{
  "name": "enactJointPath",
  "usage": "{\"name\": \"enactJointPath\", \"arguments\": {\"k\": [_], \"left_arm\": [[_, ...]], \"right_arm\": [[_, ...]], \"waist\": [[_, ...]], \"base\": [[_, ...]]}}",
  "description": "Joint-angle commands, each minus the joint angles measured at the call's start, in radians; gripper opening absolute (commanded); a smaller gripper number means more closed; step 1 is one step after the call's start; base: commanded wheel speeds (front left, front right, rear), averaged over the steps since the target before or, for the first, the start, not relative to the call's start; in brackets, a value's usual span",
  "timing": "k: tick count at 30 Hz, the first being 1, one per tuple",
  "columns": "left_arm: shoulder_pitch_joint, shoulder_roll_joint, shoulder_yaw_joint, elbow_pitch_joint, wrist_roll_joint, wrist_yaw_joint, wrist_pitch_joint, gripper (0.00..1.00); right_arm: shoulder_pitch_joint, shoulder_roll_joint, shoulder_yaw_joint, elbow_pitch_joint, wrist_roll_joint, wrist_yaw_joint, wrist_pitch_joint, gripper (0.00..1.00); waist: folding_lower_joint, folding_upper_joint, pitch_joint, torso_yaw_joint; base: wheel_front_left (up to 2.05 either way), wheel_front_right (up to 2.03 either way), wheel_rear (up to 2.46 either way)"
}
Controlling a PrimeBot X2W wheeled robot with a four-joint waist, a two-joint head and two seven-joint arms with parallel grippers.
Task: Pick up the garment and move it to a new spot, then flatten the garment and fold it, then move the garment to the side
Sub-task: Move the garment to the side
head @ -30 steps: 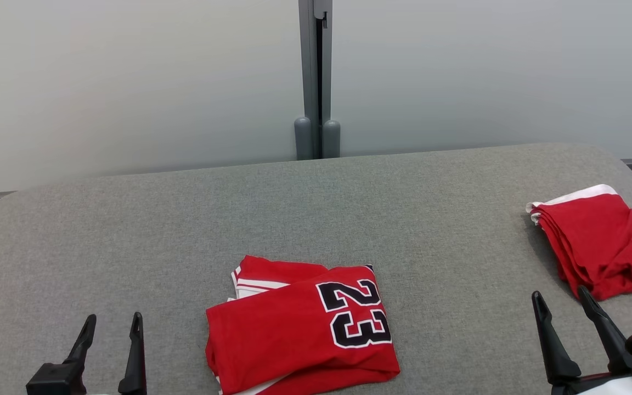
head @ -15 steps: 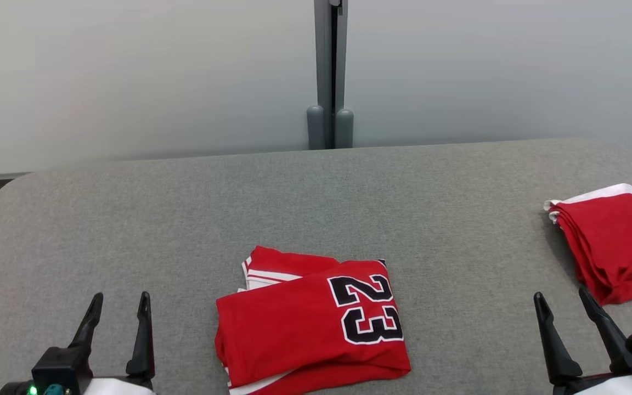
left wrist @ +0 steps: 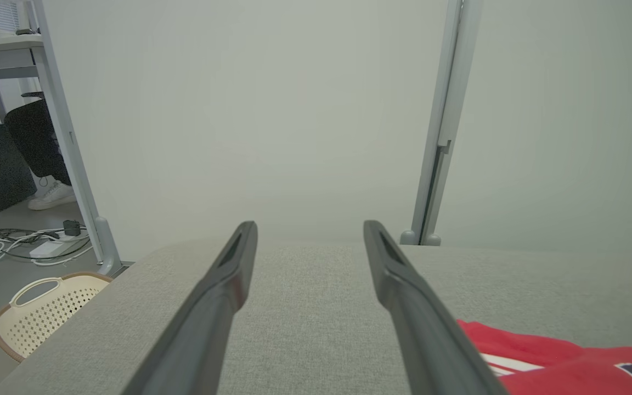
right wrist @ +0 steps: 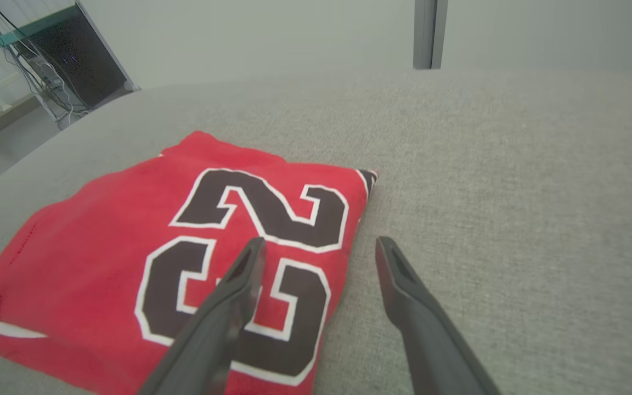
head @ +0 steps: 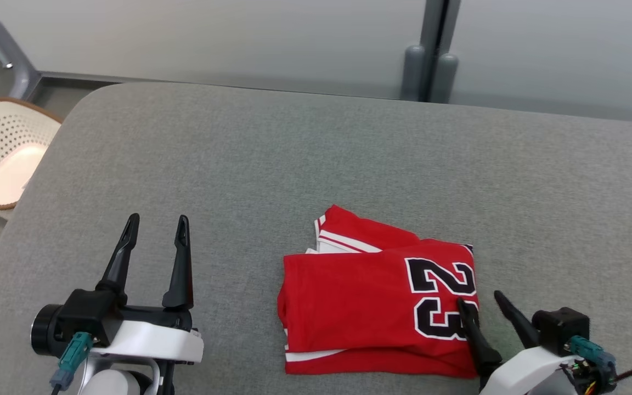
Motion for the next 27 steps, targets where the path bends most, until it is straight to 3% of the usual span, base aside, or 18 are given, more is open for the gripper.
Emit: {"name": "enactJointPath", "arguments": {"k": [1, 5, 6, 7, 8, 16, 27], "left_arm": [[-0.018, -0.002, -0.002, 0.003, 0.007, -0.005, -0.006, 1.00], [-0.031, -0.008, -0.003, 0.008, 0.007, -0.005, -0.018, 1.00], [-0.034, -0.010, -0.003, 0.009, 0.004, -0.007, -0.022, 1.00], [-0.038, -0.010, -0.004, 0.010, 0.006, -0.009, -0.025, 1.00], [-0.038, -0.009, -0.003, 0.013, 0.008, -0.010, -0.026, 1.00], [-0.036, 0.006, 0.000, 0.018, 0.029, -0.007, -0.032, 1.00], [-0.031, 0.035, 0.028, -0.036, 0.014, -0.013, -0.033, 1.00]], "right_arm": [[-0.013, 0.001, 0.005, 0.020, 0.013, 0.000, -0.003, 1.00], [-0.037, 0.012, 0.035, 0.110, 0.018, 0.000, 0.025, 1.00], [-0.043, 0.016, 0.039, 0.123, 0.027, 0.000, 0.028, 0.67], [-0.041, 0.017, 0.052, 0.137, 0.031, 0.000, 0.043, 0.24], [-0.043, 0.016, 0.061, 0.143, 0.032, 0.000, 0.045, 0.00], [-0.057, -0.030, 0.063, 0.078, 0.008, 0.000, 0.023, 0.00], [-0.084, -0.123, 0.016, -0.006, 0.018, -0.001, 0.038, 0.00]], "waist": [[0.0000, 0.0000, 0.039, 0.051], [0.0000, 0.0000, 0.049, 0.071], [0.0000, 0.0000, 0.051, 0.072], [0.0000, 0.0000, 0.052, 0.072], [0.0000, 0.0000, 0.052, 0.071], [0.0000, 0.0000, 0.049, -0.003], [0.0000, 0.0000, 0.091, -0.316]], "base": [[0.00, 0.00, 0.00], [0.00, 0.00, 0.00], [0.00, 0.00, 0.00], [0.00, 0.00, 0.00], [0.00, 0.00, 0.00], [0.00, 0.00, 0.00], [0.00, 0.00, 0.00]]}}
